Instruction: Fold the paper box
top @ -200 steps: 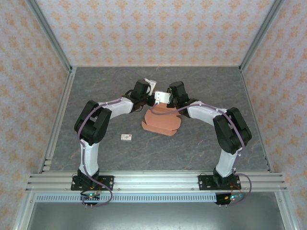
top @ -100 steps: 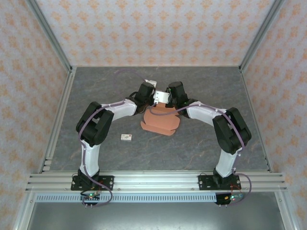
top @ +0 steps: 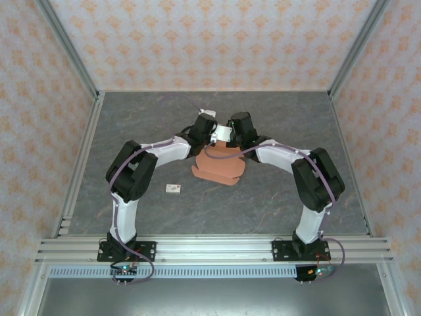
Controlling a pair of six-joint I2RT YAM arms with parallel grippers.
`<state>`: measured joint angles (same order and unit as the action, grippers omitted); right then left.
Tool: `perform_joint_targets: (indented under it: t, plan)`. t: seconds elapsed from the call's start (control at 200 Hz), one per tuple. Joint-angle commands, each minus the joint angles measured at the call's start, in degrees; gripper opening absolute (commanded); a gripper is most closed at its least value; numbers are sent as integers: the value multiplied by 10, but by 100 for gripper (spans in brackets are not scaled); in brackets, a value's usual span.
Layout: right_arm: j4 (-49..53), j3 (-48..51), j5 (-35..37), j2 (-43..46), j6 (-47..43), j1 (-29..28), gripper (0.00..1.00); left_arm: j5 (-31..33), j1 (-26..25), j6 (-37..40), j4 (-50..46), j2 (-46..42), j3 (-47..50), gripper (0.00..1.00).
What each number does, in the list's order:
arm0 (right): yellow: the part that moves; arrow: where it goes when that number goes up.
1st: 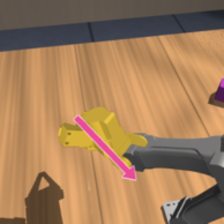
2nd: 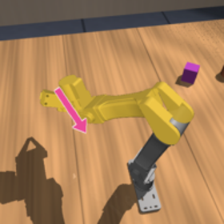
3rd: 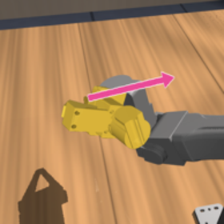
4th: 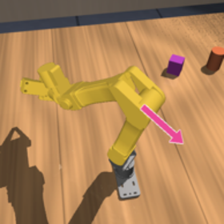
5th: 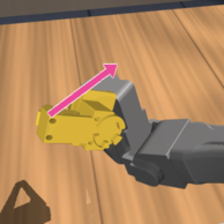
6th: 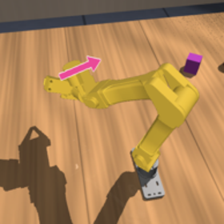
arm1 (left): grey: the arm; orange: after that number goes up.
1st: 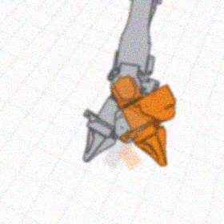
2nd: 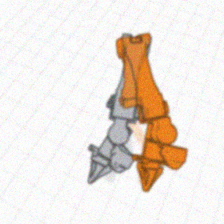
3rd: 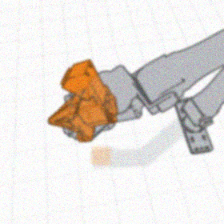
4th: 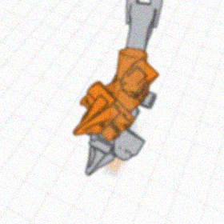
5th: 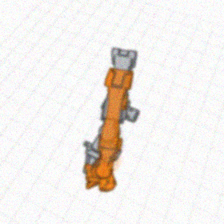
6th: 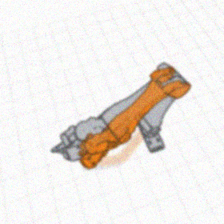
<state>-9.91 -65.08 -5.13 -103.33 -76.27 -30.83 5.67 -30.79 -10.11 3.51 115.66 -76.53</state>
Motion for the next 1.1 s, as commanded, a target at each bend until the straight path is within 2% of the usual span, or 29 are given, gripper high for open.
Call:
perform_joint_targets:
  t: [0.0, 0.275, 0.53, 0.966, 1.096]
  plan:
    - [6, 2, 14, 17, 4, 7, 0, 2, 25, -6, -4, -9, 17, 21]
    - [4, -3, 19, 15, 6, 9, 0, -34, 27, -1, -3, -26, 39, 32]
    - [6, -4, 22, 13, 5, 9, 0, -69, 32, -17, 2, -44, 54, 47]
    - [8, -8, 23, 11, 4, 9, 0, -157, 44, -38, 18, -81, 70, 65]
    - [7, -8, 23, 11, 4, 9, 0, -192, 51, -38, 19, -87, 75, 68]
